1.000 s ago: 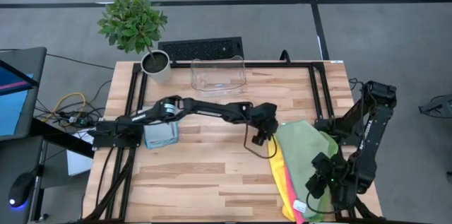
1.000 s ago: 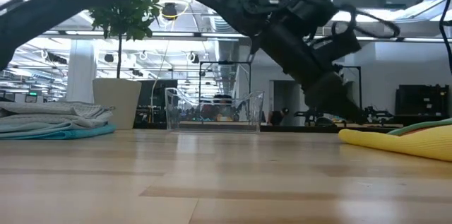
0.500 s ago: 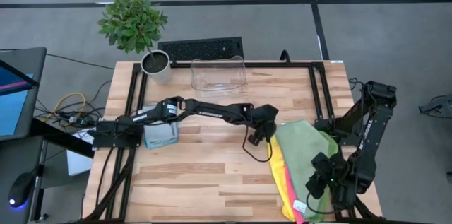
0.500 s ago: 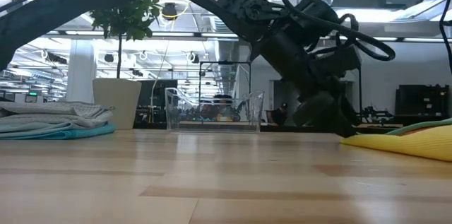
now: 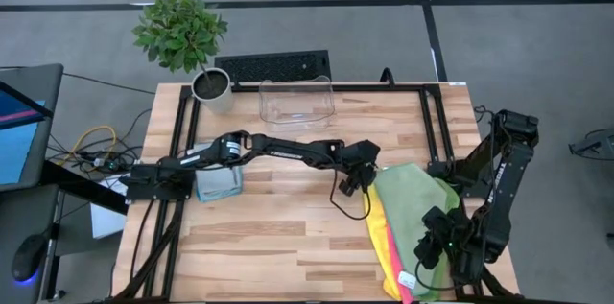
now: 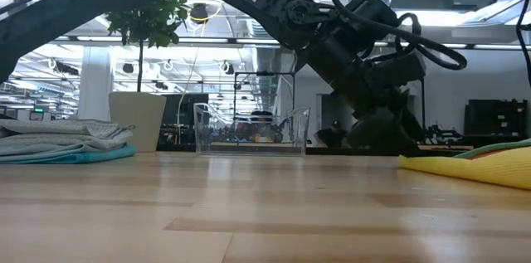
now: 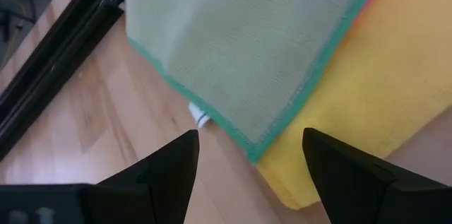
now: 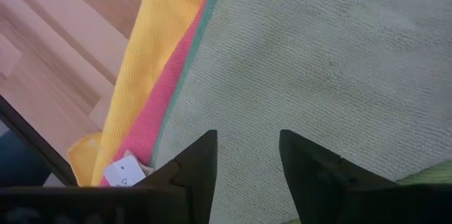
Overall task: Fold microfiber towels
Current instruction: Fold the light green microfiber cloth
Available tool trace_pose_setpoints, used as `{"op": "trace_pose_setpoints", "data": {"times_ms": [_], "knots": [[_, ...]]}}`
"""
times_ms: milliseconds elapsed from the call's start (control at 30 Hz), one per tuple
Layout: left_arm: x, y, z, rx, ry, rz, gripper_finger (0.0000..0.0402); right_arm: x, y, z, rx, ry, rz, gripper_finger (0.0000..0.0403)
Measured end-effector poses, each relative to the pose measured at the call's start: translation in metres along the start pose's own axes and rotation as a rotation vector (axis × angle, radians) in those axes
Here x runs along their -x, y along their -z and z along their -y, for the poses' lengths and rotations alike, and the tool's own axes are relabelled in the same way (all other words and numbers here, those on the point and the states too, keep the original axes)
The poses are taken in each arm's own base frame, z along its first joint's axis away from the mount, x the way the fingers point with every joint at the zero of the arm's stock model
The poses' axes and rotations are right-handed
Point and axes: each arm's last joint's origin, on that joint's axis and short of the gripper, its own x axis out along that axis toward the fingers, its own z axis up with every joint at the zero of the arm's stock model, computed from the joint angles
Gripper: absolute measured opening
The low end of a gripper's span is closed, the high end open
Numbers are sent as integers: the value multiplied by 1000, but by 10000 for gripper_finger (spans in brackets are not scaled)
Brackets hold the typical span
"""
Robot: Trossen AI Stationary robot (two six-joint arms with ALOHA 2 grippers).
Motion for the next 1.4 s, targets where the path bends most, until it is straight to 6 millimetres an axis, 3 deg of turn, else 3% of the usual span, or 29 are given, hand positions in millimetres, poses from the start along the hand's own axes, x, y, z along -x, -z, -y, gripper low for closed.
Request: {"op": "trace_pose_setpoints", "data": {"times_ms": [233, 433, 667, 933, 1133, 1400], "knots": [[6, -4, -1, 121, -56, -70, 247, -1, -3, -1, 41, -20, 54, 178], [47, -36, -22, 264, -103, 36, 247, -4, -10, -8, 77, -25, 32, 175], [86, -54, -39, 390, -90, 104, 247, -10, -22, -17, 108, 20, -160, 175], [109, -67, -35, 441, 8, 116, 247, -10, -18, -26, 6, -60, -199, 174], [157, -83, -35, 454, 53, 91, 247, -18, -4, -29, -68, -35, -211, 160], [235, -108, -34, 470, 40, 99, 247, -27, 2, -62, 10, 6, -220, 144]]}}
